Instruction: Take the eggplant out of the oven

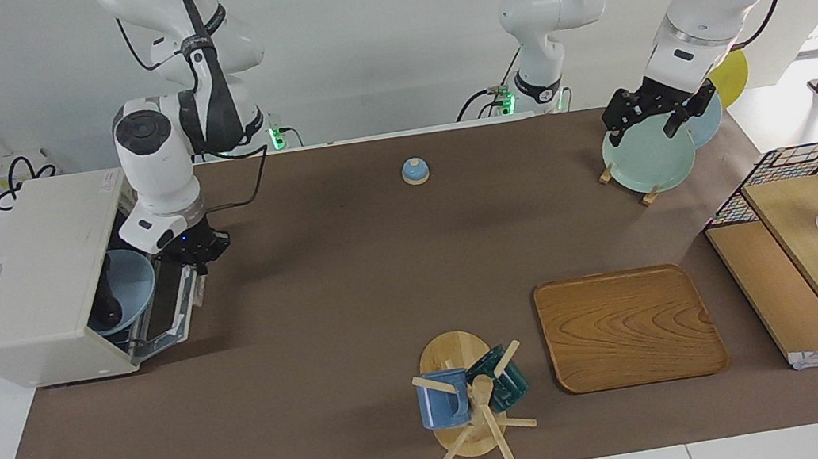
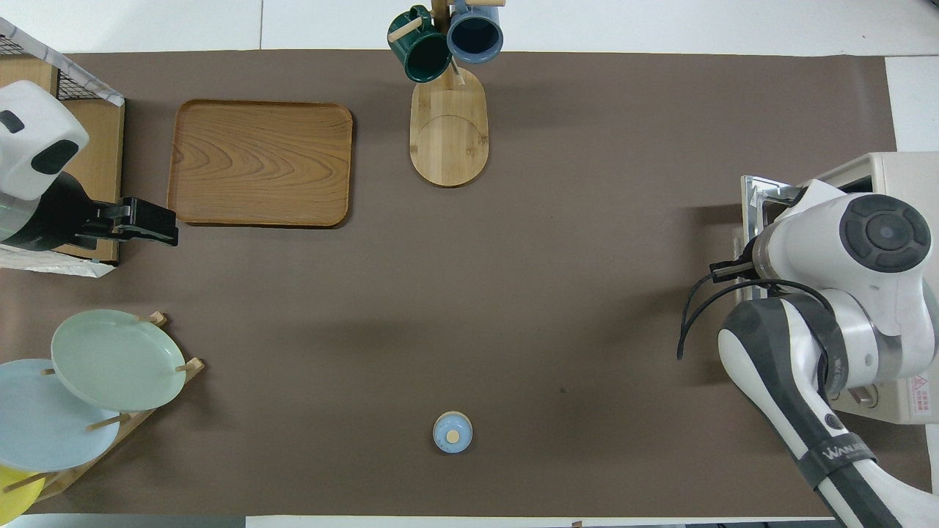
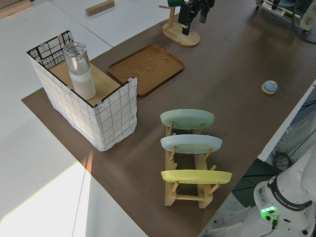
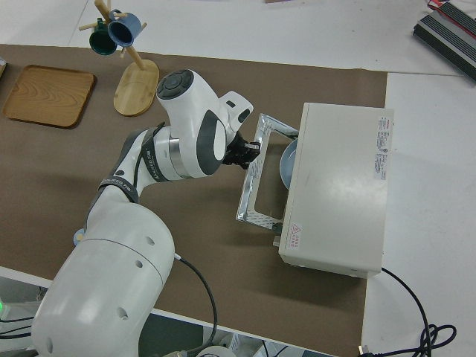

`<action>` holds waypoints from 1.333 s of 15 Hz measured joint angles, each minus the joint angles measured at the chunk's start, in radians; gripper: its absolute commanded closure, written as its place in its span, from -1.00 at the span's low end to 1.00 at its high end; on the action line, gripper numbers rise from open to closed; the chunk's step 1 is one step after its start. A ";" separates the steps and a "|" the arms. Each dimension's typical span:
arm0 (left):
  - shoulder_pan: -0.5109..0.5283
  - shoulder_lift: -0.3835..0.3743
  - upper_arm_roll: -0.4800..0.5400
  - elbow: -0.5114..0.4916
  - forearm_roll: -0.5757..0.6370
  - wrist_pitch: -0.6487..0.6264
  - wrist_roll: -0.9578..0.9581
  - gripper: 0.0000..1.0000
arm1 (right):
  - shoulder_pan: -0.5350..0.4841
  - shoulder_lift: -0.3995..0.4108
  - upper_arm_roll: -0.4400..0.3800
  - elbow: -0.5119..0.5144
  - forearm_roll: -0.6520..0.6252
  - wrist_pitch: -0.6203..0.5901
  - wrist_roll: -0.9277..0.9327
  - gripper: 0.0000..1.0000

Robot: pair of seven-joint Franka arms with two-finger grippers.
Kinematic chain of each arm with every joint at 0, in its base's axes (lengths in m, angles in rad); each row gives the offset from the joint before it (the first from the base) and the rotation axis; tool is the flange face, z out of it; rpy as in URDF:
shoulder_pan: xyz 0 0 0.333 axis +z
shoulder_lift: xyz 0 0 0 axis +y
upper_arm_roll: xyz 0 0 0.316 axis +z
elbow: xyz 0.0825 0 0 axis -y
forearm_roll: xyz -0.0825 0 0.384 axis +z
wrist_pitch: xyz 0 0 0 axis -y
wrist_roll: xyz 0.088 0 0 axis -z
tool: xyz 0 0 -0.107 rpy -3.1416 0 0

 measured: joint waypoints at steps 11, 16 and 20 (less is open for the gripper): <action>0.000 0.000 0.000 0.000 0.000 -0.001 0.000 -1.00 | 0.003 0.109 0.002 -0.045 0.031 0.154 0.073 1.00; 0.000 0.000 0.000 0.000 0.000 -0.002 0.000 -1.00 | 0.039 0.105 -0.010 0.019 0.028 0.093 0.097 1.00; 0.000 0.000 0.000 0.000 0.000 -0.002 0.000 -1.00 | 0.039 0.065 -0.021 0.106 0.021 -0.093 0.097 0.81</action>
